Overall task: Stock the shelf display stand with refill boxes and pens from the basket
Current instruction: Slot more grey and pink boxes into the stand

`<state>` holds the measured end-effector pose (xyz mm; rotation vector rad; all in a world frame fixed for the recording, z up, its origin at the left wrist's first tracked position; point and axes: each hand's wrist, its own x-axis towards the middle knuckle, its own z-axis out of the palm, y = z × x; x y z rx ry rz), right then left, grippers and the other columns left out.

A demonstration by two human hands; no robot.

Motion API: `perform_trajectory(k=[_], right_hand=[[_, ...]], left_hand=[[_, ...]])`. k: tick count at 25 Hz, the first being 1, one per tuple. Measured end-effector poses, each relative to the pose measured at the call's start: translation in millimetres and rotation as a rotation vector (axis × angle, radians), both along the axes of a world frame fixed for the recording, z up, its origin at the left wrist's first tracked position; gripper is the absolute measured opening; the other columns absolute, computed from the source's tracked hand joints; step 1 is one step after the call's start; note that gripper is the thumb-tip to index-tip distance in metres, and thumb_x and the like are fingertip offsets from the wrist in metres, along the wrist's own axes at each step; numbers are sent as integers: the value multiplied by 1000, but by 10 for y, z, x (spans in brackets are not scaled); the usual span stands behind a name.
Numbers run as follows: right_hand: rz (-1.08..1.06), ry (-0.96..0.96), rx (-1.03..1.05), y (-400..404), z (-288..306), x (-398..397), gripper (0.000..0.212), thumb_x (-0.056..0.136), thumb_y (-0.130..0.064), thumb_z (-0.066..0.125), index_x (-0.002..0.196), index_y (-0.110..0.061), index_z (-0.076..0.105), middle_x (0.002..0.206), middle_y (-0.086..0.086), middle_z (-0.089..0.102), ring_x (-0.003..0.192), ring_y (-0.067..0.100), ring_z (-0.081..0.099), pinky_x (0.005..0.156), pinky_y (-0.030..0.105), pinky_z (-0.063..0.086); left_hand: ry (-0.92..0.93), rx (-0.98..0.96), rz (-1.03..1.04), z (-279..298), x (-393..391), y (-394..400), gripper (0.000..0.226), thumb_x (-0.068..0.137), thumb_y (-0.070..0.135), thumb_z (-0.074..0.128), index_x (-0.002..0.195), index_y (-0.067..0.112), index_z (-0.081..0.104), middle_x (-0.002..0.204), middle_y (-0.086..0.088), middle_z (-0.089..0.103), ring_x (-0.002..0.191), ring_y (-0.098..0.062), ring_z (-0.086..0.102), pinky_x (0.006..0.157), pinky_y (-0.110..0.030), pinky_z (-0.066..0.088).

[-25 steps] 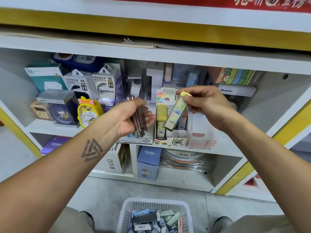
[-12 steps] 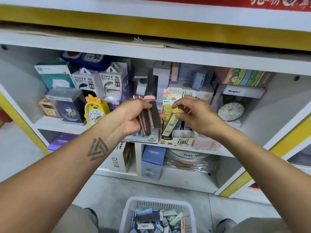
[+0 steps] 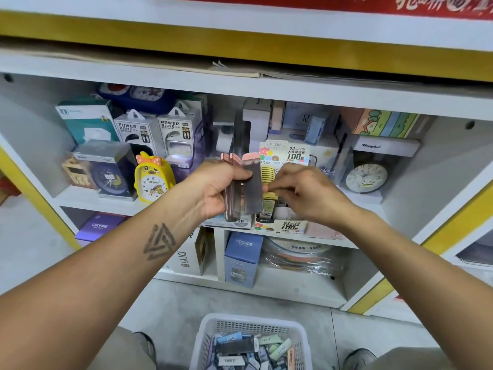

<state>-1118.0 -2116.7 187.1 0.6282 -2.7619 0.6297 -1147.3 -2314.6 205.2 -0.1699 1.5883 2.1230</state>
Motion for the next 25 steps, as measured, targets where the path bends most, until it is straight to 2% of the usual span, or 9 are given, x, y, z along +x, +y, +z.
perform_trajectory(k=[2,5,7,10,12,17,21,23,25], right_hand=[[-69,-41,-307,42,104,-24,35,94,-4,65,123,-22,69,109,-5,68,90,14,63,83,34,55],[89,-309,-681,109,188,-16,49,89,3,69,131,-20,61,127,-2,68,112,13,65,95,27,55],[136,-383,-781,162,204,3,40,84,-1,73,122,-9,67,117,6,72,110,16,67,96,30,55],[98,-357,-921,316,296,34,34,78,-11,75,111,-9,70,96,6,74,90,18,69,81,28,58],[65,-319,-976,431,363,43,32,76,-11,76,107,-6,68,91,9,73,84,19,68,68,23,56],[-104,-103,-863,560,404,61,19,84,0,73,100,-12,74,87,2,74,81,11,67,70,19,54],[-294,-46,-312,527,299,11,16,87,-16,76,98,-28,74,89,-13,71,79,-5,61,68,6,43],[-306,-82,-169,486,203,-6,19,86,-19,77,100,-31,70,87,-17,67,81,-5,60,65,7,39],[-277,-108,-105,455,143,2,21,83,-20,80,94,-33,66,82,-19,64,78,-8,58,63,7,37]], left_hand=[[5,-6,-57,10,25,28,22,93,-4,55,113,1,63,94,-20,74,76,-31,74,58,-41,60],[5,17,-178,36,75,85,14,96,1,52,99,1,66,74,-12,72,60,-17,69,49,-23,53],[-8,71,-234,49,96,124,16,96,2,50,97,-2,66,76,-13,71,61,-17,68,50,-23,53],[-32,54,-239,65,106,164,19,99,6,50,105,-1,66,84,-18,72,65,-22,70,49,-25,55],[-76,-4,-191,71,82,163,20,101,15,50,104,1,65,83,-19,72,64,-24,69,48,-25,55],[-125,-49,-133,95,48,119,26,97,19,53,101,-6,59,92,-28,70,71,-31,70,52,-29,58],[-71,34,-185,105,71,152,25,101,14,46,118,-5,52,98,-29,71,83,-35,74,64,-38,62],[-67,77,-219,91,88,187,24,104,15,41,120,-3,47,104,-30,70,91,-37,73,72,-43,61],[-55,86,-238,67,101,213,24,105,15,40,121,-3,47,105,-29,70,93,-37,73,71,-43,62]])
